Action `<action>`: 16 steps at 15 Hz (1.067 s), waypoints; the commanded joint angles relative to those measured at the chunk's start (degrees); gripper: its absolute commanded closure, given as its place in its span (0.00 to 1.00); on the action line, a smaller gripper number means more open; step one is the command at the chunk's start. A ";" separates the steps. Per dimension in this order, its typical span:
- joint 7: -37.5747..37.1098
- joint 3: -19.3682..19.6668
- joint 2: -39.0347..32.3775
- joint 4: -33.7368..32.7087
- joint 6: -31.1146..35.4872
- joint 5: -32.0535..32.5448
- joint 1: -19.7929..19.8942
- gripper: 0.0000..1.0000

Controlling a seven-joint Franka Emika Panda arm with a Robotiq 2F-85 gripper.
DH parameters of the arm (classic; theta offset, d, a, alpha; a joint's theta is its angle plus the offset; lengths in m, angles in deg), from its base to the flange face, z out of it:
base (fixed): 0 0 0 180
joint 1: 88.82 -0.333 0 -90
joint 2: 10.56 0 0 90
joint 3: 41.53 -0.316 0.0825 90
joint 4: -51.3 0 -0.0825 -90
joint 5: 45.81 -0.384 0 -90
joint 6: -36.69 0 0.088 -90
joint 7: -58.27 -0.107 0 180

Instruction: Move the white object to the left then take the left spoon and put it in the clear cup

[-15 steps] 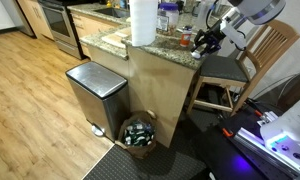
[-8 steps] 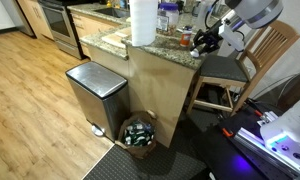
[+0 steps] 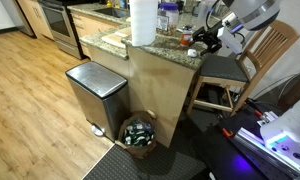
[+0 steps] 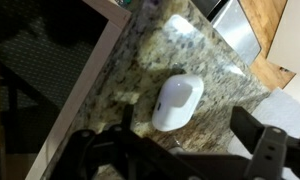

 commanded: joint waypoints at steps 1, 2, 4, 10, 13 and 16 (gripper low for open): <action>-4.19 -1.95 -5.15 0.29 5.66 3.39 0.97 0.00; -6.70 -2.93 -6.11 0.55 7.62 5.52 1.39 0.00; -13.82 -4.86 -7.88 1.28 9.52 10.54 2.76 0.00; -34.67 -23.83 -7.85 2.92 13.64 27.32 22.05 0.00; -40.79 -30.67 -2.24 2.57 3.99 35.12 33.20 0.00; -52.29 -32.26 8.15 2.69 -10.19 43.75 32.14 0.00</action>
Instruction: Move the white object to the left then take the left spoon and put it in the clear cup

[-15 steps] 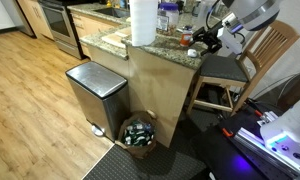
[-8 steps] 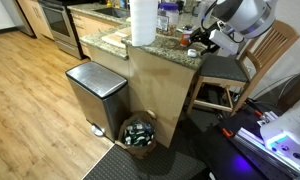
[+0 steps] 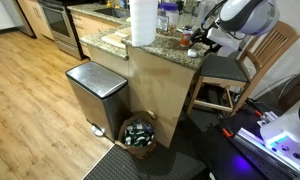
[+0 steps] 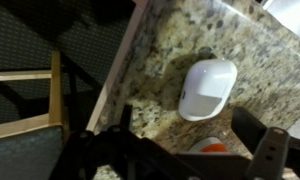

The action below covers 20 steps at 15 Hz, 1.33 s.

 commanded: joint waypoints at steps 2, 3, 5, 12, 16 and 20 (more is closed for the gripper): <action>-0.48 10.64 10.85 -1.33 -19.94 0.57 -13.25 0.00; -0.73 14.73 15.32 -1.40 -23.60 1.54 -17.82 0.00; -3.95 15.71 22.32 -1.30 -23.66 5.48 -20.68 0.00; -14.83 10.17 31.63 -4.50 -22.59 16.69 -20.73 0.00; -12.61 11.61 33.65 -6.28 -28.65 21.31 -18.50 0.00; -2.14 15.65 27.15 -11.97 -22.42 32.69 -11.87 0.00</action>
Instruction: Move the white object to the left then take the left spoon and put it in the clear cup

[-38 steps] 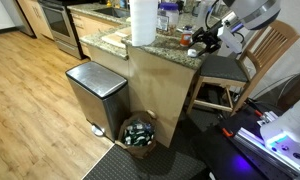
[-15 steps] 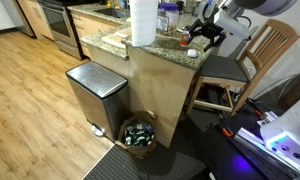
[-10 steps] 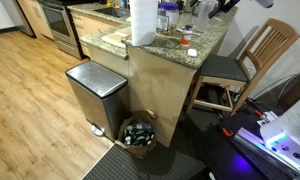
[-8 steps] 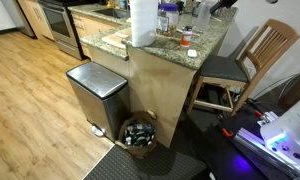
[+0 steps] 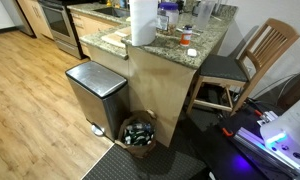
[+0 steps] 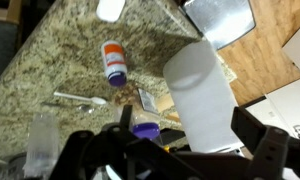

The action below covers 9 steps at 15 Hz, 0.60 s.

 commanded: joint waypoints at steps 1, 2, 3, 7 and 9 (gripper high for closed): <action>10.00 2.60 -8.90 -4.34 9.18 8.31 8.18 0.00; 12.76 3.84 -10.61 -5.00 12.56 10.77 10.00 0.00; 15.16 4.85 -13.25 -5.66 17.46 13.01 11.96 0.00; 14.76 5.35 -14.10 -5.63 22.48 11.76 12.94 0.00; 14.94 5.36 -15.58 -6.85 22.90 11.95 12.96 0.00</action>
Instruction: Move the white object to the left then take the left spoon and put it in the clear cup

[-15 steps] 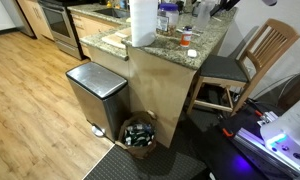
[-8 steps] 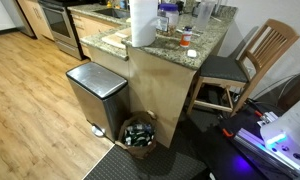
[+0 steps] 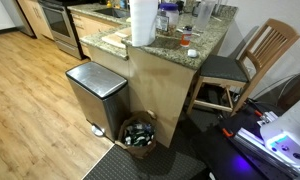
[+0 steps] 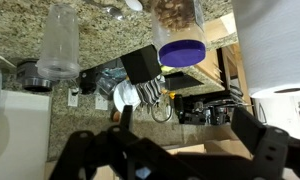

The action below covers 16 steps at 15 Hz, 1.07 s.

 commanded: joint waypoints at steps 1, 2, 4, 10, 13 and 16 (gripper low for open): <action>0.41 -0.10 0.04 -0.16 -0.05 -0.40 0.04 0.00; 0.41 -0.14 0.16 -0.20 -0.05 -0.39 0.04 0.00; 8.20 4.39 -0.29 -1.37 -6.34 -0.53 -5.60 0.00; 21.68 9.64 -1.40 -12.09 -29.45 5.35 -5.41 0.00; 21.25 10.96 -0.21 -11.32 -29.38 6.98 -6.19 0.00; 21.54 11.62 -0.68 -11.94 -29.61 7.22 -6.31 0.00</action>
